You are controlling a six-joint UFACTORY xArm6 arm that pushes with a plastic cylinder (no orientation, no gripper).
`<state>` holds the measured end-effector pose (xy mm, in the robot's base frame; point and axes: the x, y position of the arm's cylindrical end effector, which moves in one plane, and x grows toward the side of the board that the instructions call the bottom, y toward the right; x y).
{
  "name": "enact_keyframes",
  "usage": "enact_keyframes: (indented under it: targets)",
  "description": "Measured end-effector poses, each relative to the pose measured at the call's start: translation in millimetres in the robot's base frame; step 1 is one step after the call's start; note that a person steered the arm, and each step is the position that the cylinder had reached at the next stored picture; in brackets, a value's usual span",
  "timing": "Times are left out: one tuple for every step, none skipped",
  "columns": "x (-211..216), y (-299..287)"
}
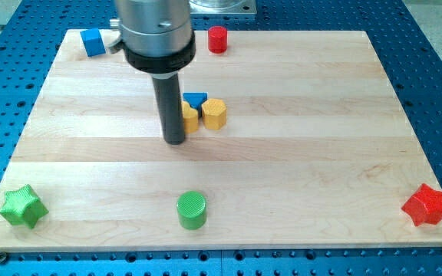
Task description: Move red circle on left
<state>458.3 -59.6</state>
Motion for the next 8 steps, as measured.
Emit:
enact_keyframes:
  targets:
    - [-8, 10]
    - [-7, -9]
    - [-61, -28]
    - [-128, -24]
    - [-143, 0]
    - [-158, 94]
    - [-203, 114]
    - [-228, 119]
